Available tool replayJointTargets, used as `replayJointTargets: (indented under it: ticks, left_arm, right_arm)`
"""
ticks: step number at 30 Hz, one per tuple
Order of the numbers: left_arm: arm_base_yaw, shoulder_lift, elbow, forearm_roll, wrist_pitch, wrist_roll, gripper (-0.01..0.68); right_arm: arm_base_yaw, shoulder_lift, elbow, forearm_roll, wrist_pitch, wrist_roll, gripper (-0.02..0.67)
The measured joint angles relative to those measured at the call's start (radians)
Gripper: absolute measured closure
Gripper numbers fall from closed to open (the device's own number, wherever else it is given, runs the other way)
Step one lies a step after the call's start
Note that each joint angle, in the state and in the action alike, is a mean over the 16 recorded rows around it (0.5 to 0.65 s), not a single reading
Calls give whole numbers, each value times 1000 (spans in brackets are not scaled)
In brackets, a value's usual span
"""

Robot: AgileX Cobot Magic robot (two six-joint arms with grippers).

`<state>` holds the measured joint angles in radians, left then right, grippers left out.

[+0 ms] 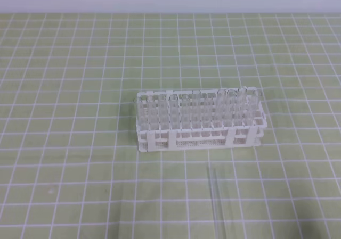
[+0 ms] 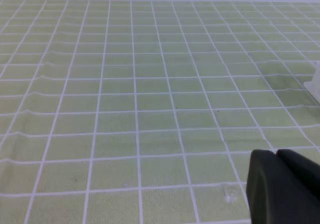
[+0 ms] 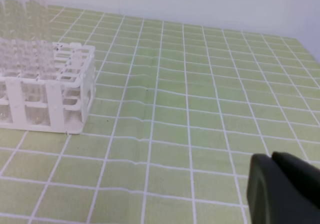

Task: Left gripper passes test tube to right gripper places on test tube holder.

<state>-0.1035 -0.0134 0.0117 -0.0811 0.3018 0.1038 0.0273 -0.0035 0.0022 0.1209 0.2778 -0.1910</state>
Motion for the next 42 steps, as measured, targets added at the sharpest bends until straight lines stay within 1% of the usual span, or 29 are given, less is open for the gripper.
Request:
replayJointTargets:
  ticks: [13, 42]
  left_arm:
    - [1, 5, -5, 0, 5, -1, 676]
    - [1, 6, -5, -22, -32, -2, 676]
  right_arm:
    - [0, 0, 0, 0, 0, 0, 666]
    - [0, 0, 0, 0, 0, 0, 666]
